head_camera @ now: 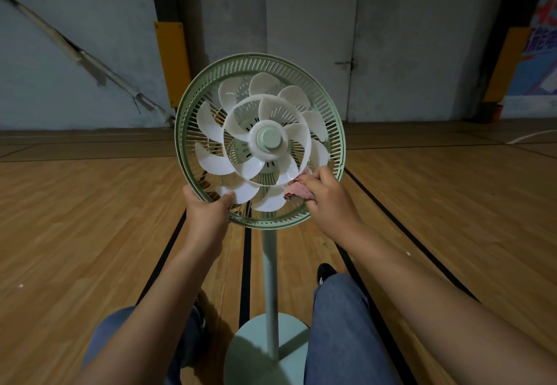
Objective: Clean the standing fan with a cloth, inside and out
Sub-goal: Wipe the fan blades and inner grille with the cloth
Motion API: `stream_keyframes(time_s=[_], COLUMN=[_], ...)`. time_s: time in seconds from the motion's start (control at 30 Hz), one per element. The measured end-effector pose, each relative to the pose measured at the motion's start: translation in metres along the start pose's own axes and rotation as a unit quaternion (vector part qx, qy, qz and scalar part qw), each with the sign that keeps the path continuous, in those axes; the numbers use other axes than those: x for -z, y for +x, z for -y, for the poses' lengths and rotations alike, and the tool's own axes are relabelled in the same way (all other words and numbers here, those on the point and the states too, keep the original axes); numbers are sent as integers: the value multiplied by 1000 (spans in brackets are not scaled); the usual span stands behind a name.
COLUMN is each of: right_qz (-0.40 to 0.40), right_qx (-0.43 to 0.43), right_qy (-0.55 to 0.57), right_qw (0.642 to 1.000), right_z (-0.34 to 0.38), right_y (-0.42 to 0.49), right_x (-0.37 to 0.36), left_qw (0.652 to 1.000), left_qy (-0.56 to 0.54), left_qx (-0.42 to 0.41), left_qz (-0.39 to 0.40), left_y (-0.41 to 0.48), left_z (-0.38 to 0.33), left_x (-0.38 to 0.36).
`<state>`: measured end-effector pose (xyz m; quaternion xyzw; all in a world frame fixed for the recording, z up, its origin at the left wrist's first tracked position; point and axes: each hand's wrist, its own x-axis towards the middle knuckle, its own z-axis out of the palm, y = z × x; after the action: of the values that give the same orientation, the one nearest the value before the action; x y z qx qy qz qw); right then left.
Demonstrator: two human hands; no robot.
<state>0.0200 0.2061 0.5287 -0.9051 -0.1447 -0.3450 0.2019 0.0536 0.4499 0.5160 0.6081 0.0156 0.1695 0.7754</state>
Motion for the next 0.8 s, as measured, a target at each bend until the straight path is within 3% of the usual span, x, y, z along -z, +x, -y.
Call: stream_keyframes(time_s=[0.17,0.27,0.4,0.57,0.8], right_qz=[10,38,58,0,24], right_qx=[-44,-21,56,131,76], right_qy=[70,60,-36,-127,-74], right_qw=[997,997,996,983,994], right_z=[11,11,3,-15,-19], right_y=[2,2,5,4,-10], right_x=[-10,-7,11,33,19], left_qw=[1000,1000,1000,1000,1000], left_qy=[-7,-9,-4,-2,10], left_qx=[2,5,8,6,-12], left_qz=[-7,-5,1,3,1], left_y=[1,1,0,-1,-1], left_z=[-1,-1,-2,1,1], left_x=[2,3,4,3,2])
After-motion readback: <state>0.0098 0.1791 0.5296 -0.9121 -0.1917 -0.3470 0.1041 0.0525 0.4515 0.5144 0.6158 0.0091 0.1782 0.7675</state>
